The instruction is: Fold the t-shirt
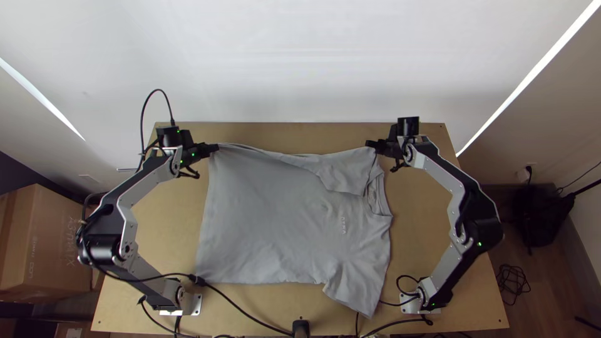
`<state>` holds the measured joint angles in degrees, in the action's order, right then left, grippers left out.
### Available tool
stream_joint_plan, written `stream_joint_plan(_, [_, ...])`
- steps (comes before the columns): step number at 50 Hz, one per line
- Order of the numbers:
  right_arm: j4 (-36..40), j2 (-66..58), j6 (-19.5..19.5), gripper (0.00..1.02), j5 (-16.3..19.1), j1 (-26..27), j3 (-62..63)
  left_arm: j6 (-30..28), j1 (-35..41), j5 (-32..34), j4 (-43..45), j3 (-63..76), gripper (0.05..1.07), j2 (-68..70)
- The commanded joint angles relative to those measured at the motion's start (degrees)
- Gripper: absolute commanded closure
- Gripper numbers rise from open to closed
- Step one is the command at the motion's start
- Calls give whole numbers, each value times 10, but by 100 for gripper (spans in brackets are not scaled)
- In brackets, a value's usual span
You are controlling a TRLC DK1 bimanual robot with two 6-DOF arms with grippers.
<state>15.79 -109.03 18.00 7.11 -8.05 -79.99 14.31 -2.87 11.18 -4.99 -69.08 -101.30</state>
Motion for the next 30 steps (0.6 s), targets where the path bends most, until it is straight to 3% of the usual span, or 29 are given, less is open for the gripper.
stream_joint_plan(1, [-3,-49,-2,100,-1,9,-67,-4,-6,1,1,-57,105,-49])
stream_joint_plan(17, [42,-181,0,100,-3,16,-261,1,-10,-10,-21,-190,105,-160])
stream_joint_plan(27, [61,-217,0,100,-10,16,-317,5,-6,-14,-20,-216,105,-188])
stream_joint_plan(28, [64,-218,-1,99,-14,16,-321,4,-6,-14,-20,-218,105,-190])
stream_joint_plan(29, [68,-219,-3,89,-18,16,-325,3,-5,-14,-19,-219,104,-190])
stream_joint_plan(30, [71,-219,-6,71,-20,16,-327,1,-5,-14,-19,-220,101,-191])
